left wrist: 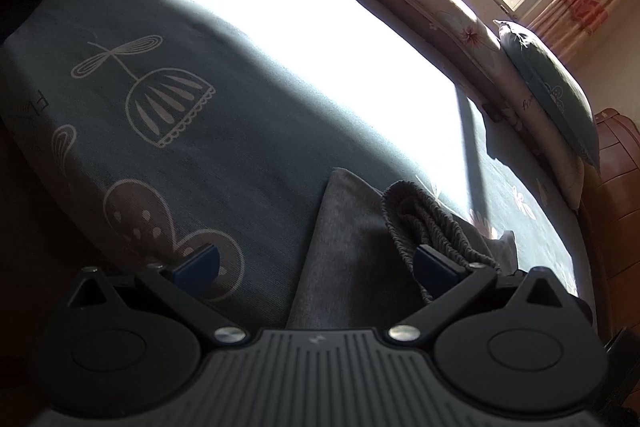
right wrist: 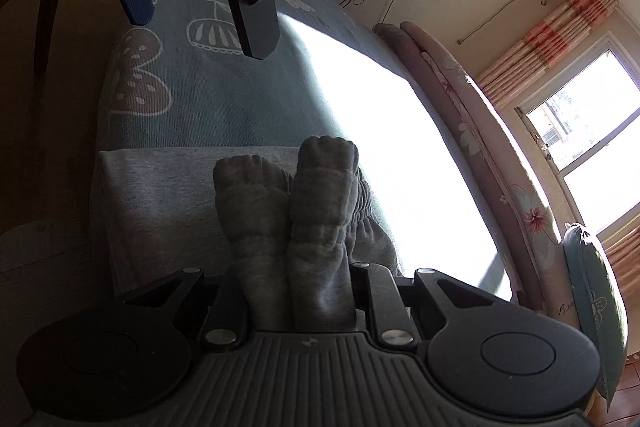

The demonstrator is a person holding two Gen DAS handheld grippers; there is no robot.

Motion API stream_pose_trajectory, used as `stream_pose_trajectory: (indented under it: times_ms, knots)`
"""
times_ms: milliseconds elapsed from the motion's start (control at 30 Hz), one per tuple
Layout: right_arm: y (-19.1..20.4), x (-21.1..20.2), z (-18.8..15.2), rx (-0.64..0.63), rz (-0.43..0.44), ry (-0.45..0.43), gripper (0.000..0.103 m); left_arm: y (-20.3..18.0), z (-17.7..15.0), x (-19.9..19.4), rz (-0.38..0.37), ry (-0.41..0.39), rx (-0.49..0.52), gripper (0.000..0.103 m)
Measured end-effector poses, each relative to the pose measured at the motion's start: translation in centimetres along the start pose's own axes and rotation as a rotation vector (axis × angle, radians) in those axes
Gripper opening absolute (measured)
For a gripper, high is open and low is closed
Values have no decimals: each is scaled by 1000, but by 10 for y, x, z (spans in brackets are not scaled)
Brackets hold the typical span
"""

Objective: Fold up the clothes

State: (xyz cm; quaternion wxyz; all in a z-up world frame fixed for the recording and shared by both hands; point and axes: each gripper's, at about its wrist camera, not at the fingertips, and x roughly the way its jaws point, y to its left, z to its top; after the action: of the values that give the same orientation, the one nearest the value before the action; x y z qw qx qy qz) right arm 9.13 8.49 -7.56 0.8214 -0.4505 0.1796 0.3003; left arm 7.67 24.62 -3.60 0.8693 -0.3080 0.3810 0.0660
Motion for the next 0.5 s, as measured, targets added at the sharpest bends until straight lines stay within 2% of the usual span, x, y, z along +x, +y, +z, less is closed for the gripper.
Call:
stream_pose_trajectory:
  times_ms: [133, 233, 367, 433, 500]
  knots:
    - [-17, -14, 12, 41, -61, -35, 19, 6, 3, -5, 2, -18, -12, 102]
    - [-18, -21, 24, 23, -96, -67, 19, 10, 3, -6, 10, -27, -22, 102]
    - [7, -9, 31, -48, -66, -68, 20, 15, 3, -5, 31, -21, -36, 102]
    - [26, 8, 27, -99, -42, -30, 20, 16, 2, -5, 37, -15, -35, 102]
    - [46, 19, 21, -139, -17, -12, 30, 16, 0, -3, 43, -7, -27, 102]
